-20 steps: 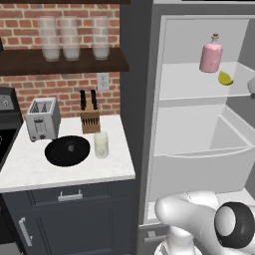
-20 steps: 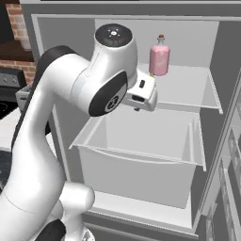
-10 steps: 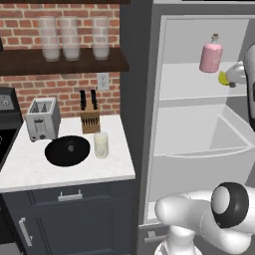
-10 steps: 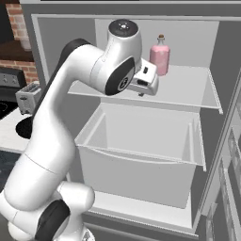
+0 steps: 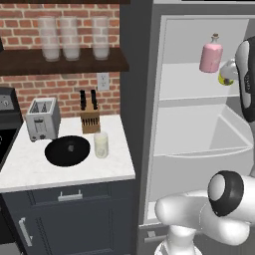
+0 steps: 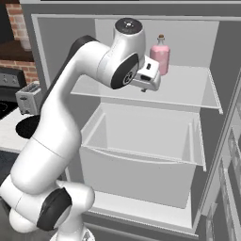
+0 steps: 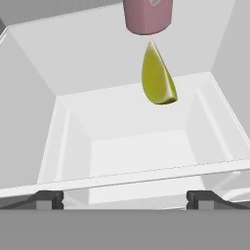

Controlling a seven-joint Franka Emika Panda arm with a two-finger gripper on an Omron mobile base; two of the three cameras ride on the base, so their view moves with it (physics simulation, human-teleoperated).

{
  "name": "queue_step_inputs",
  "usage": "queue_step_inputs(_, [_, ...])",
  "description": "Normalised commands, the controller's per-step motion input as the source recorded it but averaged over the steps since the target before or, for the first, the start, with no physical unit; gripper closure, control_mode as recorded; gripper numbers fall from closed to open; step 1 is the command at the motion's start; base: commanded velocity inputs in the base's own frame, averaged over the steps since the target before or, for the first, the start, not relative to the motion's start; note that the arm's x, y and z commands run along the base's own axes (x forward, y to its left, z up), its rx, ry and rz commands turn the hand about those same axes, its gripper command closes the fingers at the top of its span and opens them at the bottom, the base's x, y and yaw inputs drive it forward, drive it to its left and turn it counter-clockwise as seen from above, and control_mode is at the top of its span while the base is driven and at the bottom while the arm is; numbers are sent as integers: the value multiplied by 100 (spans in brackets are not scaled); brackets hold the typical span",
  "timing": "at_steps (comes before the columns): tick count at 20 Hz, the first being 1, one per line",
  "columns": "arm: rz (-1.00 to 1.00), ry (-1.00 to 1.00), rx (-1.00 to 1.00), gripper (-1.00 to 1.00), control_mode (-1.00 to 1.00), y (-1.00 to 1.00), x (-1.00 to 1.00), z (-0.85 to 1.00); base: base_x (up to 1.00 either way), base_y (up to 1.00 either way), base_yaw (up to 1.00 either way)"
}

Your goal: Grab a lemon wedge from the fridge and one ice cube from the ice bowl, and put them in the glass of lemonade.

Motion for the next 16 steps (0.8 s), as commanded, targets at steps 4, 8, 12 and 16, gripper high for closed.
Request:
queue_step_inputs(4, [1,0,0,-100,-100,-7,13,-9,0,0,0])
queue_step_inputs(8, [1,-2,0,-100,-100,-8,22,-8,0,0,0])
queue_step_inputs(12, [0,-1,0,-100,-100,-7,34,-5,0,0,0])
queue_step_inputs(16, [0,-13,0,-100,-100,-31,39,-3,0,0,0])
